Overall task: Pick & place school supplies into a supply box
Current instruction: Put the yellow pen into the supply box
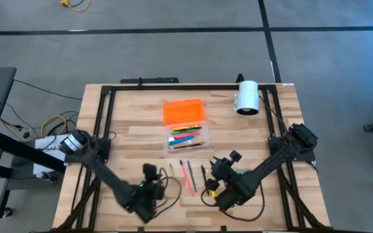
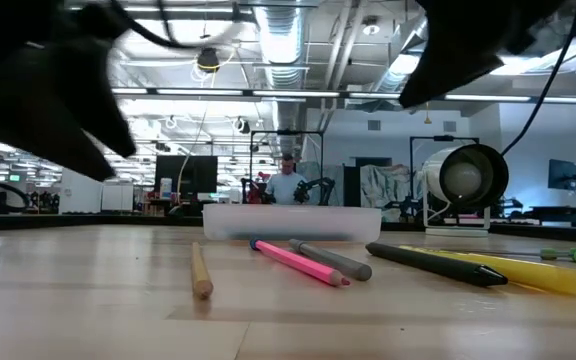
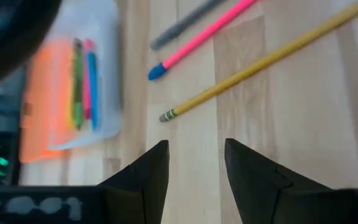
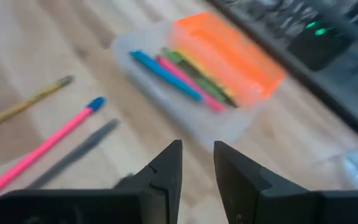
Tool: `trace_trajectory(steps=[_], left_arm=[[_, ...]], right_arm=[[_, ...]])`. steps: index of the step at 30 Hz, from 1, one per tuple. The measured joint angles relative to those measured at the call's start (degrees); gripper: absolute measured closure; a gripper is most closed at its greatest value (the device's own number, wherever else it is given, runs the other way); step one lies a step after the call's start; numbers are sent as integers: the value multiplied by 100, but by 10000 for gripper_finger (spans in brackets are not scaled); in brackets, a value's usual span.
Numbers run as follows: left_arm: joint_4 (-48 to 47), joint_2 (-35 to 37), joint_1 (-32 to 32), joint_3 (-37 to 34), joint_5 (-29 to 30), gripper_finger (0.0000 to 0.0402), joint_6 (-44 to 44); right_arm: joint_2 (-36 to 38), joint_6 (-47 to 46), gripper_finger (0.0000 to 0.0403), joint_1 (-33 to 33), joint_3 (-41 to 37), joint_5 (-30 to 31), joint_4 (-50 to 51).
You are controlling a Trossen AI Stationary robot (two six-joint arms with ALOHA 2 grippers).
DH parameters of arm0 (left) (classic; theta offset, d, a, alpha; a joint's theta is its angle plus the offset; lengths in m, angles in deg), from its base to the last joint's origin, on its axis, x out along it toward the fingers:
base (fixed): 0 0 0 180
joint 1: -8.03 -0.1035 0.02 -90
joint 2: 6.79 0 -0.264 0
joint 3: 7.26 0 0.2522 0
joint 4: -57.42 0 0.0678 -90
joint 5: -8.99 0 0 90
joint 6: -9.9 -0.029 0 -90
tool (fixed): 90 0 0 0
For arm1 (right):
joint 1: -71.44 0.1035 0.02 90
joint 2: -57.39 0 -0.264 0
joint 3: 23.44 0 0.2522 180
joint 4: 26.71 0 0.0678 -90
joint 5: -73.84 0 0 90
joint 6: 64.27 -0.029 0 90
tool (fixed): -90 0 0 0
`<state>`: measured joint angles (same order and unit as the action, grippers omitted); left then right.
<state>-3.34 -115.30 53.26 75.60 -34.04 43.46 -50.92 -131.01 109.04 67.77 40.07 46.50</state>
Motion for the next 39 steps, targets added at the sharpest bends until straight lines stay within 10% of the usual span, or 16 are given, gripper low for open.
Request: trace_trajectory(steps=[11,39], left_arm=[[-1311,76,1171,-173,1975,255,1704],[-1785,70,1387,-173,1973,255,2326]], right_arm=[[-95,414,317,-84,-2,-1876,-1180],[-946,-206,314,-102,3,-3032,-1466]])
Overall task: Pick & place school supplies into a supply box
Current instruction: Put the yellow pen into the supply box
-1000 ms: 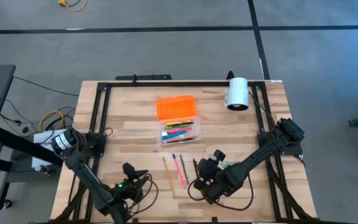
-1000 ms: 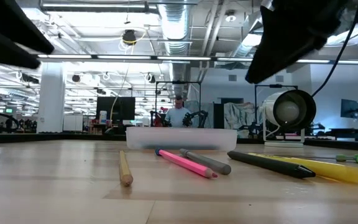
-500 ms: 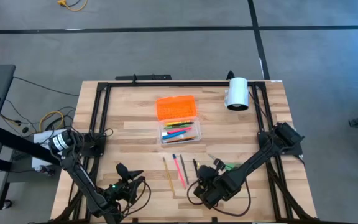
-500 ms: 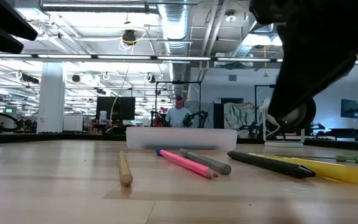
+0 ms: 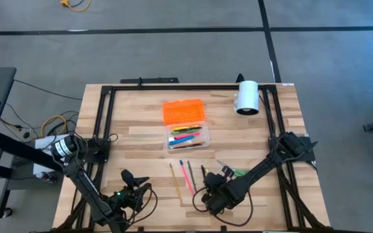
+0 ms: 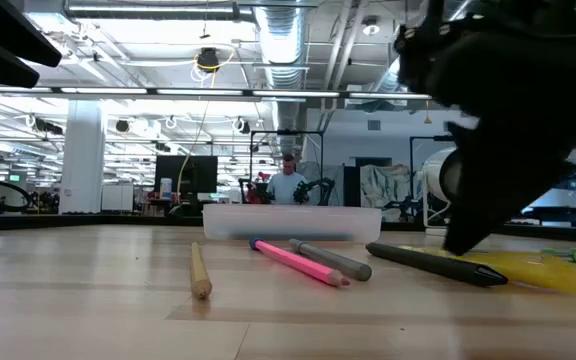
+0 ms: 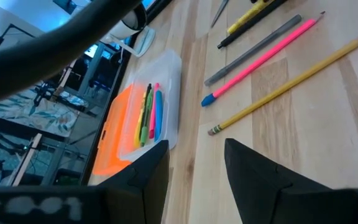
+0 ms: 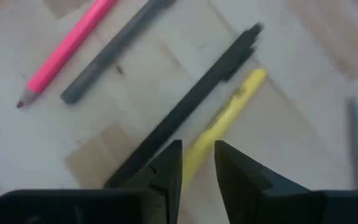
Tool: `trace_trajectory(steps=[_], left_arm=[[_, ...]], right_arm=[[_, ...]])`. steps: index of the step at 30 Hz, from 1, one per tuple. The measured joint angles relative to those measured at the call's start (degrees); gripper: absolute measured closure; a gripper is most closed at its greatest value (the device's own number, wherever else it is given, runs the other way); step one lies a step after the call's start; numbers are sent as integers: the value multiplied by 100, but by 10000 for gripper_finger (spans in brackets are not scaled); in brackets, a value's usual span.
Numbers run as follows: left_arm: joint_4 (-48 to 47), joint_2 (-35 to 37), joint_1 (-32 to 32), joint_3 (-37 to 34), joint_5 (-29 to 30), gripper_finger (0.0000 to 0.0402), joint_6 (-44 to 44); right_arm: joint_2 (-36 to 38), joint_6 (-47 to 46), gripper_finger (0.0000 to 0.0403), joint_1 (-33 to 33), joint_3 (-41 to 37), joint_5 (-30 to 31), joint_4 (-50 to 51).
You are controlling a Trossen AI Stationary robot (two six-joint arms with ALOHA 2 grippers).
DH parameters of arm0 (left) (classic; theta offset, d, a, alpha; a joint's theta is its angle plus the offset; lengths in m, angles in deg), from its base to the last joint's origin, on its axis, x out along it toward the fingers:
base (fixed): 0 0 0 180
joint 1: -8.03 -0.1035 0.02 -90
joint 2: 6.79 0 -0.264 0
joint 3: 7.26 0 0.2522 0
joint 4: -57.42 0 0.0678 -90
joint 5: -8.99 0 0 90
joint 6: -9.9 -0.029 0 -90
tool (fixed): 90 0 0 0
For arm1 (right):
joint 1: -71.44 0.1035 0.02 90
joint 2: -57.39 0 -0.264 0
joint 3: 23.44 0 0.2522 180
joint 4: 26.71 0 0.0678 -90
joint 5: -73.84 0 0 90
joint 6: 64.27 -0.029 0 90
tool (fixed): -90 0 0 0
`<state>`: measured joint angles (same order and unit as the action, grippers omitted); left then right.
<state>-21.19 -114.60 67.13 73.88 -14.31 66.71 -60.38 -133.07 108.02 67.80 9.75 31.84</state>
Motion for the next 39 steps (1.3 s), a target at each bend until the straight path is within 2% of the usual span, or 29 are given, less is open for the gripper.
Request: trace_trajectory(steps=[13,20,30,39], left_arm=[[-1,-2,1,0,-14,255,31],[1,-2,-1,0,-30,255,31],[1,-2,-1,0,-56,255,31],[1,-2,-1,0,-170,255,29]], right_arm=[[-66,43,314,-126,8,-416,165],[-42,1121,314,-284,24,-849,165],[-29,2227,314,-673,39,-1947,314],[-38,2682,326,-850,27,-2209,357]])
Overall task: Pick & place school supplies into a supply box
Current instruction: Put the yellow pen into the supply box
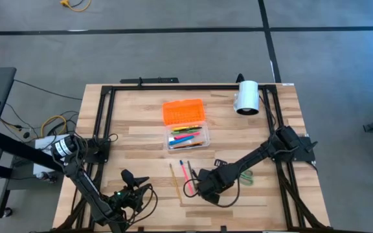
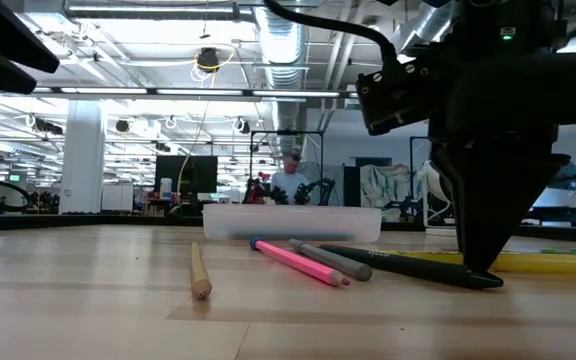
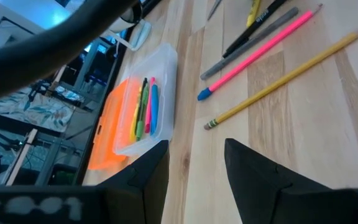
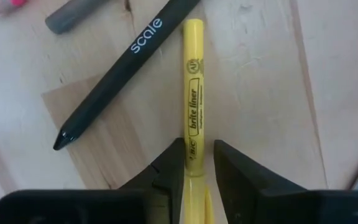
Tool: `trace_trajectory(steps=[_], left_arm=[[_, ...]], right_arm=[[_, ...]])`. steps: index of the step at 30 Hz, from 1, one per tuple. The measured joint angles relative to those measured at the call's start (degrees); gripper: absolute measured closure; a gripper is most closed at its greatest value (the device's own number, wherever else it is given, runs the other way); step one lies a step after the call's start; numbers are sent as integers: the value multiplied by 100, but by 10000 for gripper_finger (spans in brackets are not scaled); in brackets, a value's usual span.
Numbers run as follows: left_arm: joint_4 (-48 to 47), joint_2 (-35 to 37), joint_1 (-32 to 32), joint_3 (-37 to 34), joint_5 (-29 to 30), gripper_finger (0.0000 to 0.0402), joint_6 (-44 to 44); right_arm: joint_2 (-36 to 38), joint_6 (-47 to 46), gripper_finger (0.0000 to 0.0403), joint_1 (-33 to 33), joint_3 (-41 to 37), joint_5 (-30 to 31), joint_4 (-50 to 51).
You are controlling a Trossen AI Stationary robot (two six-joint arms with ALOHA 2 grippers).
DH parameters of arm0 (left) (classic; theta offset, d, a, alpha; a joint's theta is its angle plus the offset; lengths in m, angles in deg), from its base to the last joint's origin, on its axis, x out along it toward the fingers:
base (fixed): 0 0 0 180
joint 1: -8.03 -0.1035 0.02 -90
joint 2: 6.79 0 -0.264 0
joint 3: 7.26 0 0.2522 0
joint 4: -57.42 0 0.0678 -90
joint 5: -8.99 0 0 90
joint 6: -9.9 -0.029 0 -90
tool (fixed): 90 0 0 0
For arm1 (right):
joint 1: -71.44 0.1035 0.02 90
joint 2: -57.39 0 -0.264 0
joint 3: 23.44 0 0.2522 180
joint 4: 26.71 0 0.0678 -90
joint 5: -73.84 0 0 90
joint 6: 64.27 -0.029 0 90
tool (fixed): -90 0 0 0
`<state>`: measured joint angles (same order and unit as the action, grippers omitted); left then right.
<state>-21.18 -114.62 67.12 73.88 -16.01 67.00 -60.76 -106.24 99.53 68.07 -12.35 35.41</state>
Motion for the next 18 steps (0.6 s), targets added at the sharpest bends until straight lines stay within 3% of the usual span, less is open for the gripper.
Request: trace_trajectory(steps=[13,18], left_arm=[[0,0,1,0,-23,255,0],[0,0,0,0,-22,255,0]], right_arm=[[-2,216,393,-3,-12,47,-13],[-2,291,383,-4,-19,187,-24]])
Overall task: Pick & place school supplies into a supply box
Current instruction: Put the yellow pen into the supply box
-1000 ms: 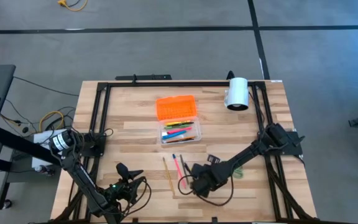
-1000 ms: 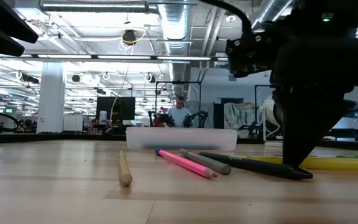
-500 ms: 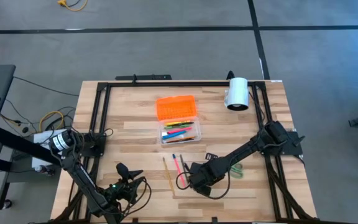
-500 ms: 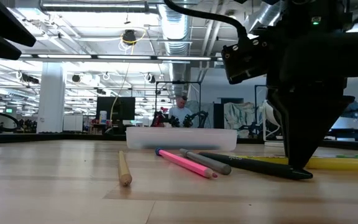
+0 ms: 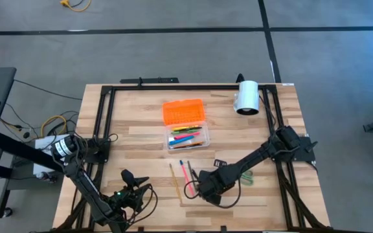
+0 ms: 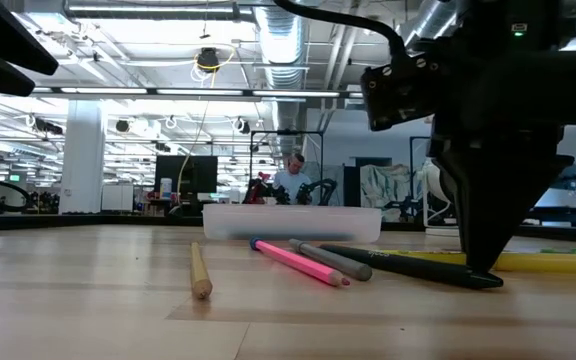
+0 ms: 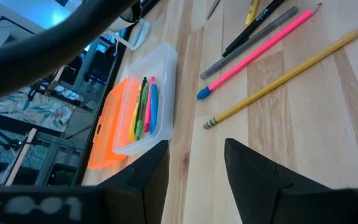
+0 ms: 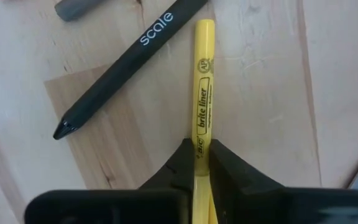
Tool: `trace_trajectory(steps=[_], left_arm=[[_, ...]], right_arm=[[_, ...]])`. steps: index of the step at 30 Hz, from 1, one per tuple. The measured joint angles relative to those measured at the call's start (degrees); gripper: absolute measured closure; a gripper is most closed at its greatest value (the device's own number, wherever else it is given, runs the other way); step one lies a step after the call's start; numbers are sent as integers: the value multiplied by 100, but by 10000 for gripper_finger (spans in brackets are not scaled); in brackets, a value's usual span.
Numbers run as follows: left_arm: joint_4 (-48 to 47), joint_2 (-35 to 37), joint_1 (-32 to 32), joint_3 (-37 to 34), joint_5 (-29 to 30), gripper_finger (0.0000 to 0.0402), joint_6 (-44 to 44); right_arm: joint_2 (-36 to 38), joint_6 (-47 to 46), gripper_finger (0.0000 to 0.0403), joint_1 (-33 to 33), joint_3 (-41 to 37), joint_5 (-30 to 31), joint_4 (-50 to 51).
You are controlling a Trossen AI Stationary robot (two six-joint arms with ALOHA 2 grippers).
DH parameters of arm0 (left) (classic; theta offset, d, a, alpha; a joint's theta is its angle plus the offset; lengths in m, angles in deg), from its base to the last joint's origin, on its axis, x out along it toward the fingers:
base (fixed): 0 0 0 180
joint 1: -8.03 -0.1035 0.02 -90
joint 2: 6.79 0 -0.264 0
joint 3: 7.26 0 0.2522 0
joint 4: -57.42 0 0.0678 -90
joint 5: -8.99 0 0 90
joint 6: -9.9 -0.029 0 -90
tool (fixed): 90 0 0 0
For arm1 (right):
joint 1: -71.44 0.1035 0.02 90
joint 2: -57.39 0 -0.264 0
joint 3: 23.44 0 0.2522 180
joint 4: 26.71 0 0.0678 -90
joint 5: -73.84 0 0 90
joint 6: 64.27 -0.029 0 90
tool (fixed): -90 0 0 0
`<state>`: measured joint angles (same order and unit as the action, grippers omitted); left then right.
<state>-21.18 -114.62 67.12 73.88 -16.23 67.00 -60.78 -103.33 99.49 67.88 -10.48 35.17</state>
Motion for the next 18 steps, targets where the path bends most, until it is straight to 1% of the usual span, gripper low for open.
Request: trace_trajectory(steps=[3,6,10,12,16,18], left_arm=[[-2,0,2,0,2,255,0],[-6,0,0,0,4,255,0],[-14,0,0,0,4,255,-2],[-15,0,1,0,4,255,-2],[-15,0,0,0,6,255,-2],[-15,0,0,0,6,255,-2]], right_arm=[[0,13,378,-2,0,38,-8],[0,13,386,4,-5,161,-16],[0,-10,393,4,-5,178,-24],[0,-112,384,3,-9,184,-34],[-2,-142,352,4,-15,199,-57],[-2,-142,342,4,-15,210,-59]])
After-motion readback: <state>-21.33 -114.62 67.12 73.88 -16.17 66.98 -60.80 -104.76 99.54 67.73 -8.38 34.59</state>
